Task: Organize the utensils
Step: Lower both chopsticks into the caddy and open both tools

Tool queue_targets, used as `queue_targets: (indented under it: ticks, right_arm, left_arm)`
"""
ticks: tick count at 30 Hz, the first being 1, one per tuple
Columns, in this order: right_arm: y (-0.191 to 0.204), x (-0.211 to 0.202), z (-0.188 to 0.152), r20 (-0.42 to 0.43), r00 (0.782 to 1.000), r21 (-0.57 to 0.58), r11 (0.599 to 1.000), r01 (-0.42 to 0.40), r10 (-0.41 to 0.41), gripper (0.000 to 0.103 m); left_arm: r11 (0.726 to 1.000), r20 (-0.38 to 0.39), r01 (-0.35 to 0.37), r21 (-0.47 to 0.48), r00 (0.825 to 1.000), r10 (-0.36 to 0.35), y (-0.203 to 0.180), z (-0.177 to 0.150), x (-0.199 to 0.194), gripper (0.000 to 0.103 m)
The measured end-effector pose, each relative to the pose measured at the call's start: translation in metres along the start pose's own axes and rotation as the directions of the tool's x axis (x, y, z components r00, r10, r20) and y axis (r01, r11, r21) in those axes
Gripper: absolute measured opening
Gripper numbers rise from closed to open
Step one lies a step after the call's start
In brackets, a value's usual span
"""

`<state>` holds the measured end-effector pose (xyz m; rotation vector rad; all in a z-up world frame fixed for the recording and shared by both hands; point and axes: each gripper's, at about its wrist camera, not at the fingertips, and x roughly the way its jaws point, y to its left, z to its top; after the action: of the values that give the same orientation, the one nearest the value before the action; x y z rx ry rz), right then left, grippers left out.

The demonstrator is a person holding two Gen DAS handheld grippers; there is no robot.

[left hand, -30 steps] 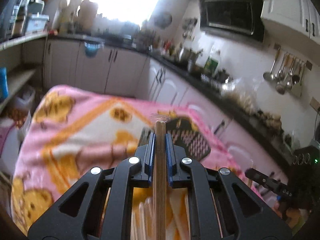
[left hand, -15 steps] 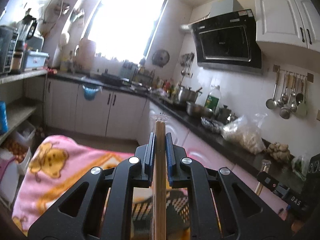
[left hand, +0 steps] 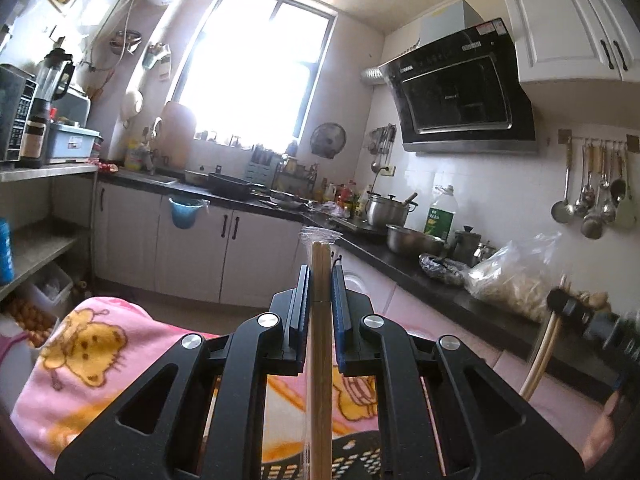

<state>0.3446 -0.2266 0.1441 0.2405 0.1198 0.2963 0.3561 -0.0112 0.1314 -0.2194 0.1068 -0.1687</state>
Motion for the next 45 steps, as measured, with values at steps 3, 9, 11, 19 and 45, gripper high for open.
queue_targets:
  ticks: [3,9,11,19,45]
  right_arm:
    - [0.002,0.005,-0.001,0.023,1.000,-0.026,1.000,0.016,-0.015,0.006]
    - [-0.001,0.022,-0.019,0.032,0.999,-0.040,0.999,0.037,-0.036,0.006]
    - [0.001,0.027,-0.026,0.029,0.999,-0.044,0.998,0.044,-0.042,0.006]
    - [0.005,0.040,-0.054,0.022,0.998,-0.070,0.996,0.055,-0.054,0.006]
    - [-0.004,0.013,-0.084,-0.113,0.994,0.010,1.000,0.015,-0.013,0.006]
  left_arm:
    - [1.000,-0.001,0.002,0.005,1.000,-0.002,0.000,-0.010,0.008,0.005]
    - [0.999,0.017,-0.011,0.032,1.000,0.011,-0.002,-0.024,0.016,0.005]
    - [0.999,0.023,-0.013,0.044,1.000,0.011,-0.003,-0.027,0.019,0.005]
    - [0.997,0.040,-0.024,0.074,0.999,0.021,0.001,-0.040,0.021,0.005]
    - [0.999,-0.082,-0.005,0.032,0.997,0.007,0.021,-0.059,-0.001,0.013]
